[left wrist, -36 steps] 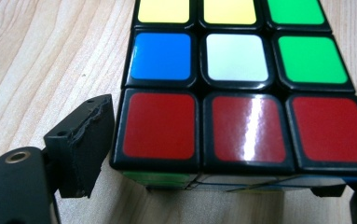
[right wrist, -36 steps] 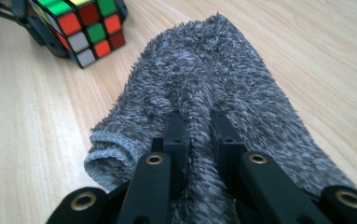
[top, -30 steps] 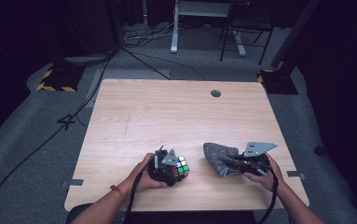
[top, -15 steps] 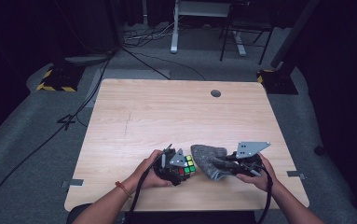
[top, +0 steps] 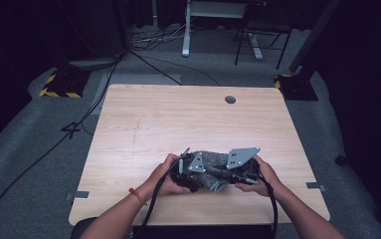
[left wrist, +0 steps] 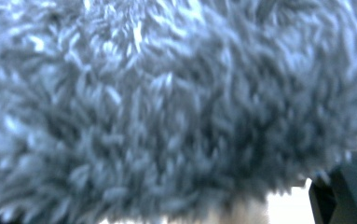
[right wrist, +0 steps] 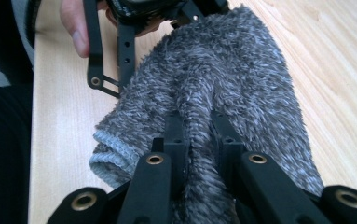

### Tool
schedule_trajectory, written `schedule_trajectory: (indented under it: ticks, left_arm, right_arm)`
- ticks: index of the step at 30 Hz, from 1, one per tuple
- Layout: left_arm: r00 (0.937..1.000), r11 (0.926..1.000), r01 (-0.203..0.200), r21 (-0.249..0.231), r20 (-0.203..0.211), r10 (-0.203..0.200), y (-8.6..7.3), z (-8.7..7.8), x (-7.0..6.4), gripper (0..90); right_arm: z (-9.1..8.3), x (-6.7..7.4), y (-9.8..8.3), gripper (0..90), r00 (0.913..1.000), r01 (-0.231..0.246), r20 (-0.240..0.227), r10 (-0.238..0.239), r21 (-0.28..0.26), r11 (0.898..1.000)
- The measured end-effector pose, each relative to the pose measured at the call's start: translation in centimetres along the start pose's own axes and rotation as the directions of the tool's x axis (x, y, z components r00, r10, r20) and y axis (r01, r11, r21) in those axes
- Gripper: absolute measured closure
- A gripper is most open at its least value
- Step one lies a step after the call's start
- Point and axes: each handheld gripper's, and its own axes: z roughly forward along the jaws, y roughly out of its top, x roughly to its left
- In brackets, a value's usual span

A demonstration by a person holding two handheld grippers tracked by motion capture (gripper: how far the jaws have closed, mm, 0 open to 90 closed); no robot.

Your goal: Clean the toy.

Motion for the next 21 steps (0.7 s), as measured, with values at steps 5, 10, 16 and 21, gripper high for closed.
schedule_trajectory:
  ticks: [5, 10, 16, 21]
  left_arm:
    - [0.9996, 0.9994, -0.024, 0.025, -0.011, 0.025, 0.2, 0.7, -0.6, 33.7]
    - [0.9992, 0.9994, -0.027, 0.023, -0.031, 0.027, 0.2, 0.5, -0.6, 33.7]
    - [0.9994, 0.9995, -0.03, -0.001, -0.015, 0.03, 0.2, -0.4, -0.8, 33.7]
    - [0.9992, 0.9992, -0.039, 0.008, -0.01, 0.039, 0.2, -0.7, -0.9, 33.7]
  right_arm:
    - [1.0, 1.1, 0.6, 79.5, 0.9994, 0.033, -0.012, -0.033, 0.031, 0.999]
    - [1.1, 1.2, 0.9, 79.6, 0.9985, 0.049, 0.023, -0.05, 0.047, 0.998]
    - [0.4, 0.2, 0.5, 79.6, 0.9933, -0.018, 0.114, 0.018, 0.001, 1.0]
    - [0.2, -0.8, -0.5, 79.7, 0.9903, -0.045, 0.132, 0.044, 0.009, 0.999]
